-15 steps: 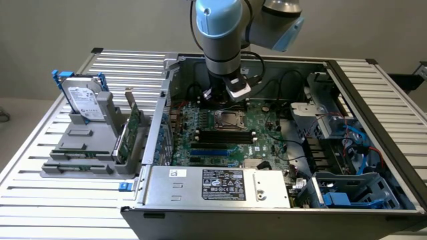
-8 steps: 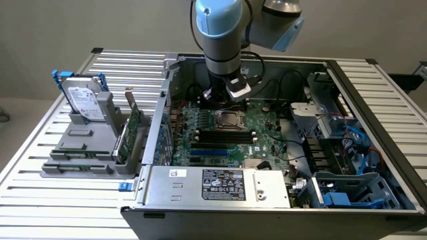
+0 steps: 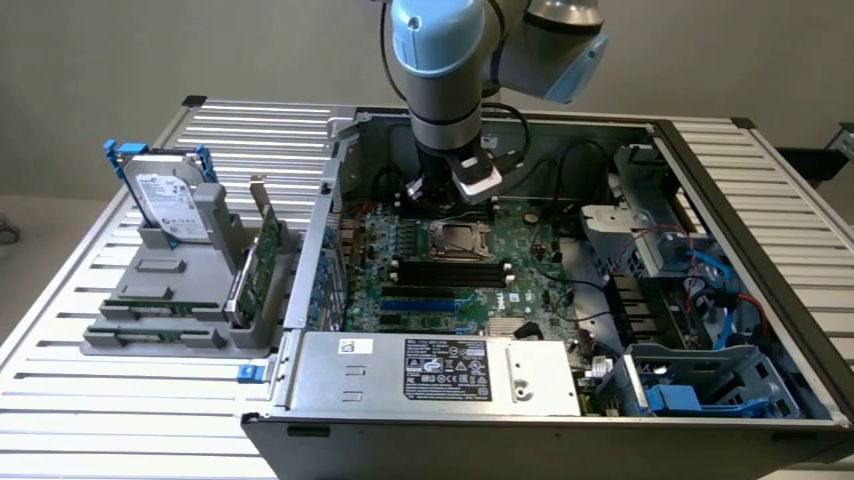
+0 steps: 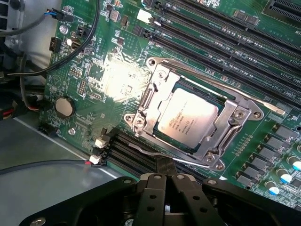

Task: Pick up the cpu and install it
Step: 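Install the first cpu locking lever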

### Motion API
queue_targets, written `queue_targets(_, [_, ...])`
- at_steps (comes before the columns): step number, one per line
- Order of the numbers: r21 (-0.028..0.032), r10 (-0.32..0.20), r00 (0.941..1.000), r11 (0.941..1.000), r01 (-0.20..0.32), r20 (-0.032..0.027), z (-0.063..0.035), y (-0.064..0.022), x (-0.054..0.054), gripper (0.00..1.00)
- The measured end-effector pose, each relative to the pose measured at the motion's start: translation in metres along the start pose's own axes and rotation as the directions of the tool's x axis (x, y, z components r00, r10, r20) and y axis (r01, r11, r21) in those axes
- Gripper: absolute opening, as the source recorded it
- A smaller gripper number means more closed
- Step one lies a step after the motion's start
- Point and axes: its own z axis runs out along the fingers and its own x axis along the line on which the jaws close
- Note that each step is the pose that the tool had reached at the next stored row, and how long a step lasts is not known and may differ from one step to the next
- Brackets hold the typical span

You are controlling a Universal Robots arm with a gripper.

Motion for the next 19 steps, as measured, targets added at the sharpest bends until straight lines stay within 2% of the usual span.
queue_targets(19, [-0.0005, 0.000, 1.0000, 1.0000, 0.000, 0.0003, 0.0033, 0.0019, 0.0020, 0.11])
